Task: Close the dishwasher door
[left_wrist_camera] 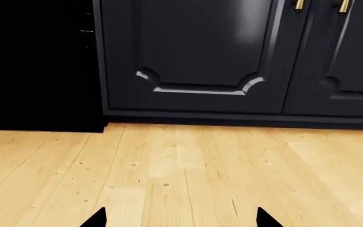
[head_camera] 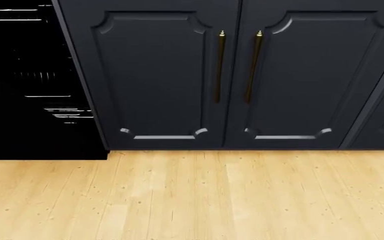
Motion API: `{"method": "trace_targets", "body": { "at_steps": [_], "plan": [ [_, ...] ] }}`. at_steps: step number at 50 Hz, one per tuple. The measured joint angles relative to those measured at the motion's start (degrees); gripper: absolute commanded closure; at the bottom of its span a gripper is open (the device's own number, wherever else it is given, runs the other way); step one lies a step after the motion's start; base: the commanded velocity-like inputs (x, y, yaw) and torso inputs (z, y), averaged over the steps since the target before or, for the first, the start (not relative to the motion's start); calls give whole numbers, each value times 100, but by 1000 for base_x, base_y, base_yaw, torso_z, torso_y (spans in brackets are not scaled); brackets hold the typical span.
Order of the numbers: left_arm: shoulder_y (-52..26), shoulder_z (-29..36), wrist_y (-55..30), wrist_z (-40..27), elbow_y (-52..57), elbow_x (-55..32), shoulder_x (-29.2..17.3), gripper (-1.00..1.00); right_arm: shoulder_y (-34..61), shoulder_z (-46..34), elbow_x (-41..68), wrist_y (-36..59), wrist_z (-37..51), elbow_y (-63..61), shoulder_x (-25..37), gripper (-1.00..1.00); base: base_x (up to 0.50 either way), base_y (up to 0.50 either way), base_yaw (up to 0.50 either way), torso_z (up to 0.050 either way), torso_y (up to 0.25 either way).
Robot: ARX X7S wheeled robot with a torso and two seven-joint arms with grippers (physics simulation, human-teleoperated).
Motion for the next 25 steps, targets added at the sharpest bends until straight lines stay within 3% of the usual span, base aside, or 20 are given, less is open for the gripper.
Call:
{"method": "trace_targets", "body": {
  "at_steps": [19,25],
  "plan": [
    [2,2,0,-2,4,3,0,-100,0,-9,1,0,9,-1,3,-100,0,0,0,-50,0],
    [1,15,0,59,11,-72,1,-100,-2,-16,-1,0,17,-11,6,-100,0,0,0,0,0]
  ]
}}
